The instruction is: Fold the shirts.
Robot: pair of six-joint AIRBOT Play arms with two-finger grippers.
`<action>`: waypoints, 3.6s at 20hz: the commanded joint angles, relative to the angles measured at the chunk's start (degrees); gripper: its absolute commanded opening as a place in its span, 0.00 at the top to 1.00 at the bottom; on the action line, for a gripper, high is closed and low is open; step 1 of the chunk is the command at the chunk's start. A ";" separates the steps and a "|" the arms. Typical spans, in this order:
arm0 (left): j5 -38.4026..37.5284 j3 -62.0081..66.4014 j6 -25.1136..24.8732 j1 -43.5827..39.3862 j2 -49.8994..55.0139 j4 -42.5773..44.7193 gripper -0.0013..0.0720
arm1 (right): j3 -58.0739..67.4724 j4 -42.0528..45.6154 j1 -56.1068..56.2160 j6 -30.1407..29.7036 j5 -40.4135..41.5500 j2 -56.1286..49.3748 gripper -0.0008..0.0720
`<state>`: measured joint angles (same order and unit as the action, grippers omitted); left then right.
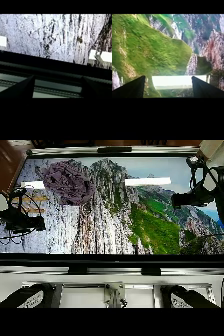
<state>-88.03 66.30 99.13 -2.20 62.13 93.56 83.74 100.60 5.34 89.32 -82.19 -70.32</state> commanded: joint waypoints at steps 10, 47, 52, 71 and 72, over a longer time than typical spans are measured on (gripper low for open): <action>0.00 0.00 0.00 0.04 -0.02 0.00 0.00 | -0.02 0.00 0.02 0.02 -0.02 0.02 0.05; 42.97 31.41 11.06 0.04 51.06 -15.19 0.49 | -0.07 -18.05 0.09 1.55 7.39 -8.79 0.05; 41.24 31.56 -1.88 -2.25 44.13 -18.99 0.91 | -0.07 -17.79 0.07 0.96 7.87 -8.81 0.05; 39.82 20.72 9.60 -52.26 25.97 -21.29 0.76 | 8.33 10.45 -0.22 11.61 -5.53 21.27 0.05; 40.04 20.74 9.62 -53.44 27.63 -21.59 0.25 | 8.33 8.74 -0.22 11.54 -6.45 21.59 0.05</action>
<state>-51.99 88.38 103.39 -49.91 84.64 73.78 91.96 113.43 5.08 98.63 -87.31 -52.18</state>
